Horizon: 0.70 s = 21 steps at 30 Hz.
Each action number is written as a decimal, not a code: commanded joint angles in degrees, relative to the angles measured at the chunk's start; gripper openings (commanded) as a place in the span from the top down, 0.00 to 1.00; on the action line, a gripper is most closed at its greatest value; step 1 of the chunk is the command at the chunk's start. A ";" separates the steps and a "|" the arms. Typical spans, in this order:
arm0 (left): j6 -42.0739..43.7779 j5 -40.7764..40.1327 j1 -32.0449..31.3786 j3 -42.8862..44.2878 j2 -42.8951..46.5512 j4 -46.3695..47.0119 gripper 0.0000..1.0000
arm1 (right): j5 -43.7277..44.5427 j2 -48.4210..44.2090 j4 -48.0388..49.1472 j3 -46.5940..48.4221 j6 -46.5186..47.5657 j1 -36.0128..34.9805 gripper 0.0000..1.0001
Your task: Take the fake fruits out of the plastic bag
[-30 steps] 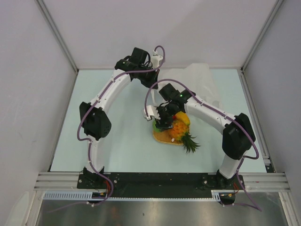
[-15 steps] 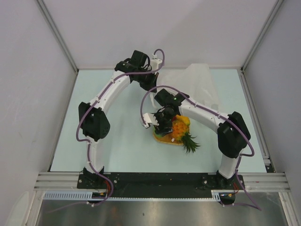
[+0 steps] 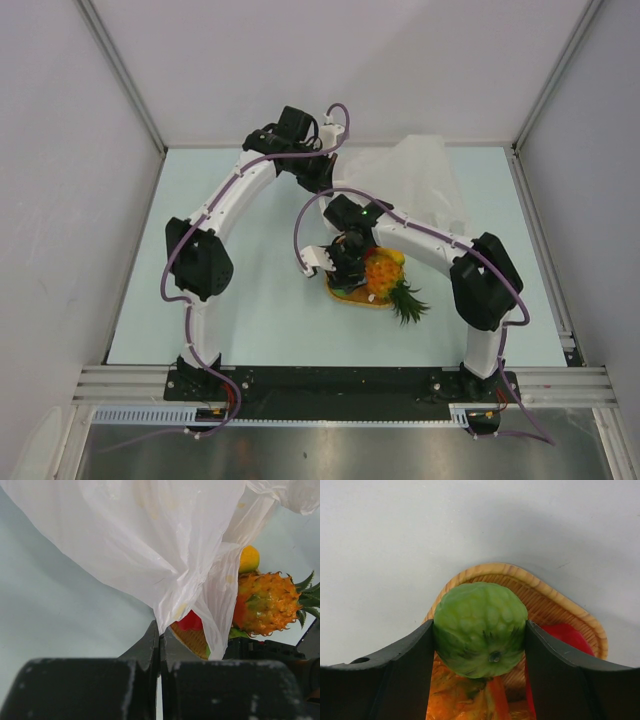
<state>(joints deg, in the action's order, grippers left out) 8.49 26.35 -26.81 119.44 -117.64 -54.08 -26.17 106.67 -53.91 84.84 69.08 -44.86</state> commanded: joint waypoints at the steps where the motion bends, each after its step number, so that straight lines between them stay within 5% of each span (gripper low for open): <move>1: -0.23 1.95 0.35 0.18 2.33 0.74 1.00 | 1.21 0.99 -1.64 0.33 1.06 -0.23 0.45; 10: -0.32 2.74 0.35 0.18 1.63 0.65 1.00 | 1.56 3.10 -4.10 1.47 1.76 -0.05 0.38; 19: -0.49 3.53 0.35 0.53 0.75 0.74 1.00 | 2.18 2.66 -3.66 1.73 0.80 0.04 0.19; 21: -0.49 3.53 0.35 0.62 0.75 0.82 1.00 | 2.18 2.49 -3.31 1.73 0.18 0.04 0.04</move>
<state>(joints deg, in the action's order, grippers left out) 8.47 27.90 -26.81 119.44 -117.64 -54.11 -24.93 108.99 -56.03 85.30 69.87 -44.82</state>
